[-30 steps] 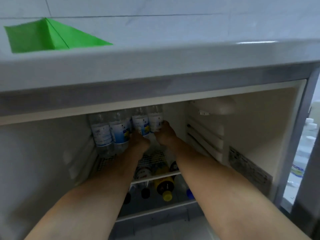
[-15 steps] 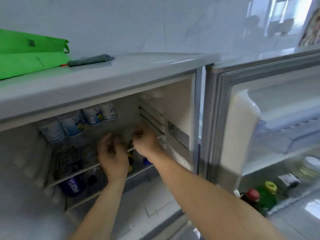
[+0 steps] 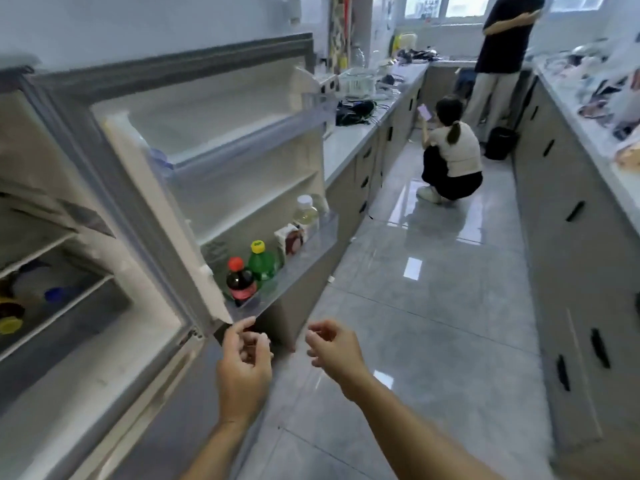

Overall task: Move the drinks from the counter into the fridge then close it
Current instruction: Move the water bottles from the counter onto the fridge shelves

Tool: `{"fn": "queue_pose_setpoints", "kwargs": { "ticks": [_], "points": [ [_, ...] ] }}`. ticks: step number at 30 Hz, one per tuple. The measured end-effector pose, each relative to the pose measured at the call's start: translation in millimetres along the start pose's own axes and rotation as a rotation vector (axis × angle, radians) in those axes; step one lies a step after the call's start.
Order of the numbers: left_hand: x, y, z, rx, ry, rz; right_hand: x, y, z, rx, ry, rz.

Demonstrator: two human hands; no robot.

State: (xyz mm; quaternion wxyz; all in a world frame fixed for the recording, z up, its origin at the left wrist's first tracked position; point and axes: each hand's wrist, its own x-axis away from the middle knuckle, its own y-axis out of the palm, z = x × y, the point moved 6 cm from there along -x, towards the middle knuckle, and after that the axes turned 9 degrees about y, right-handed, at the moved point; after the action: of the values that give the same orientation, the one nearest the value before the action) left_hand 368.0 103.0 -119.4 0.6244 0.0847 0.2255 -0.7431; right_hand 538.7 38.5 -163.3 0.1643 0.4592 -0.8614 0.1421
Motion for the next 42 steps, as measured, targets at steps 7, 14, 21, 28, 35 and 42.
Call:
{"fn": "queue_pose_setpoints", "kwargs": {
  "ticks": [7,14,21,28,35,42],
  "points": [
    [110.3,107.7,-67.7,-0.077,-0.33,-0.513,48.2,-189.3,125.9,-0.237,0.277,0.394],
    [191.1,92.9,-188.9,-0.341,-0.799,-0.892,99.3,-257.3,235.5,-0.301,0.528,0.593],
    [180.2,71.8,-237.4,-0.358,-1.064,-0.856,139.1,-265.7,296.7,-0.278,0.773,0.676],
    [139.5,109.4,-244.6,-0.403,-1.07,-0.863,162.3,-272.1,339.0,-0.276,0.972,0.731],
    [91.7,241.8,-227.5,-0.313,-1.043,-0.891,148.7,-313.4,370.5,-0.26,1.125,0.782],
    [33.5,323.7,-220.2,-0.358,-1.017,-0.783,35.7,-405.7,336.1,-0.201,1.162,0.619]
  ]
}}
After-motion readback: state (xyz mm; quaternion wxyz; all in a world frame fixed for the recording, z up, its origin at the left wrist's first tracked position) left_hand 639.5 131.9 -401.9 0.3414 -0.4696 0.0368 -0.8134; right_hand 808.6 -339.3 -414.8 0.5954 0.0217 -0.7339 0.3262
